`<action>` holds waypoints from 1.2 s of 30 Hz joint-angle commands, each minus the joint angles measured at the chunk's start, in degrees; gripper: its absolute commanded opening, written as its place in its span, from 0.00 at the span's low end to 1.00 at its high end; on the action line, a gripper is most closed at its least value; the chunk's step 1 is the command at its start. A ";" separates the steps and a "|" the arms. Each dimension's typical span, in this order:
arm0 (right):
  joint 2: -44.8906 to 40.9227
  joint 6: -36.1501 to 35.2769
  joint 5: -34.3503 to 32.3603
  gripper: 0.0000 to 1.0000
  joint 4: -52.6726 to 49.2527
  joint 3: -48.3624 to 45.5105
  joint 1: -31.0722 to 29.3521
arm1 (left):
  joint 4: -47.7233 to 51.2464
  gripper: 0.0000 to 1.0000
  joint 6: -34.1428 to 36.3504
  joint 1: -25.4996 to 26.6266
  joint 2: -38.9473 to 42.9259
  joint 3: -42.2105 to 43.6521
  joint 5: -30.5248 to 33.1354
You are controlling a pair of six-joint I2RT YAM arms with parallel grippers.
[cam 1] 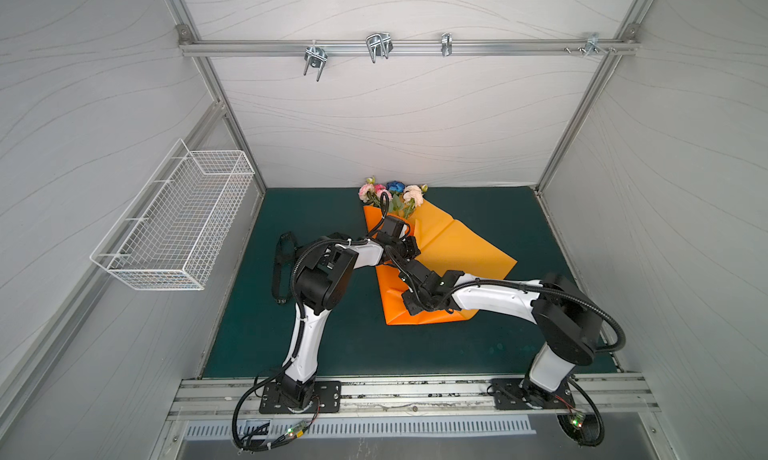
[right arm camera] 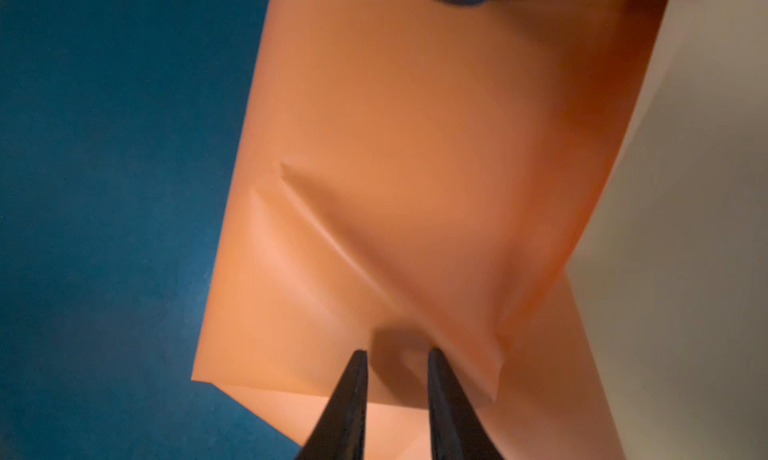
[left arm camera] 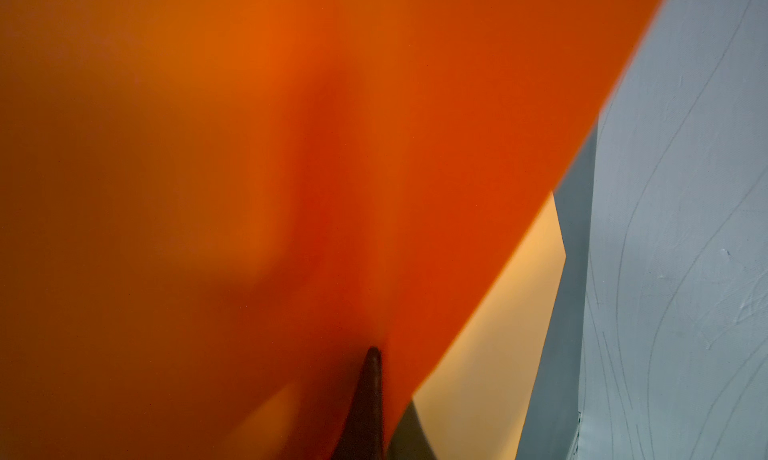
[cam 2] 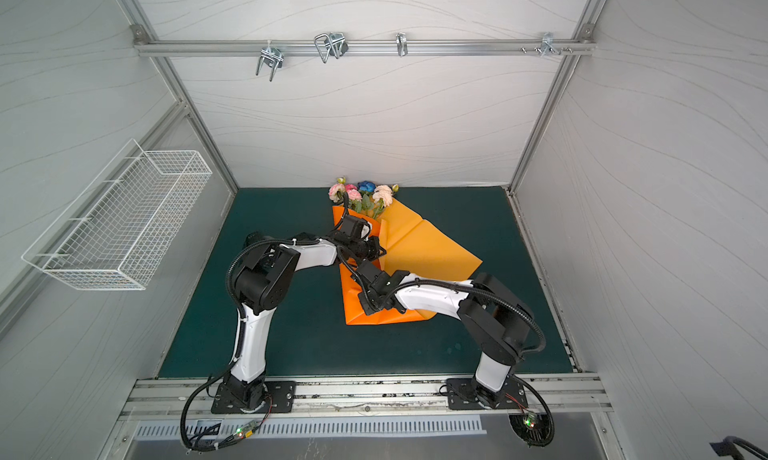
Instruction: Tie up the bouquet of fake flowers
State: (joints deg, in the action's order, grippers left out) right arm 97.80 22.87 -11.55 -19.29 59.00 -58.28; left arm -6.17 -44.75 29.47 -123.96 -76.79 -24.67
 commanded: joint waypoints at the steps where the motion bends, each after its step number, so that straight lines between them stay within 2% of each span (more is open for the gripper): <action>1: 0.61 -0.69 -0.80 0.28 0.73 0.52 -0.12 | -2.44 0.00 -0.16 0.49 -1.99 -2.99 -2.86; 8: 0.90 -0.86 -1.26 0.29 0.09 0.16 -0.42 | -2.56 0.00 -1.06 0.59 -2.97 -3.30 -7.28; 20: 3.31 -0.37 -0.70 0.29 -0.59 0.69 -0.69 | 0.56 0.01 -0.18 0.59 -3.17 -2.88 -6.70; 23: 4.26 -0.04 -0.65 0.29 -0.66 0.67 -0.61 | 1.25 0.18 -0.16 0.57 -2.58 -2.75 -5.41; 27: 5.40 0.64 -0.22 0.29 -1.01 0.51 -0.26 | 2.37 0.36 0.28 0.16 -0.85 -2.84 -4.61; 32: 5.51 1.51 0.89 0.28 -1.32 -0.09 -0.16 | 4.20 0.61 1.31 -1.59 5.15 -1.56 -4.20; 36: 5.08 1.69 1.39 0.28 -1.36 -0.37 -0.14 | 9.81 0.67 4.10 -3.10 12.59 0.48 1.34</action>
State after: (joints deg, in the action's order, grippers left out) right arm 102.13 23.64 -11.40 -18.90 59.00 -58.50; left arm 0.19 -43.18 27.66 -117.95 -76.55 -27.83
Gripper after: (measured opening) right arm 0.284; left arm 0.664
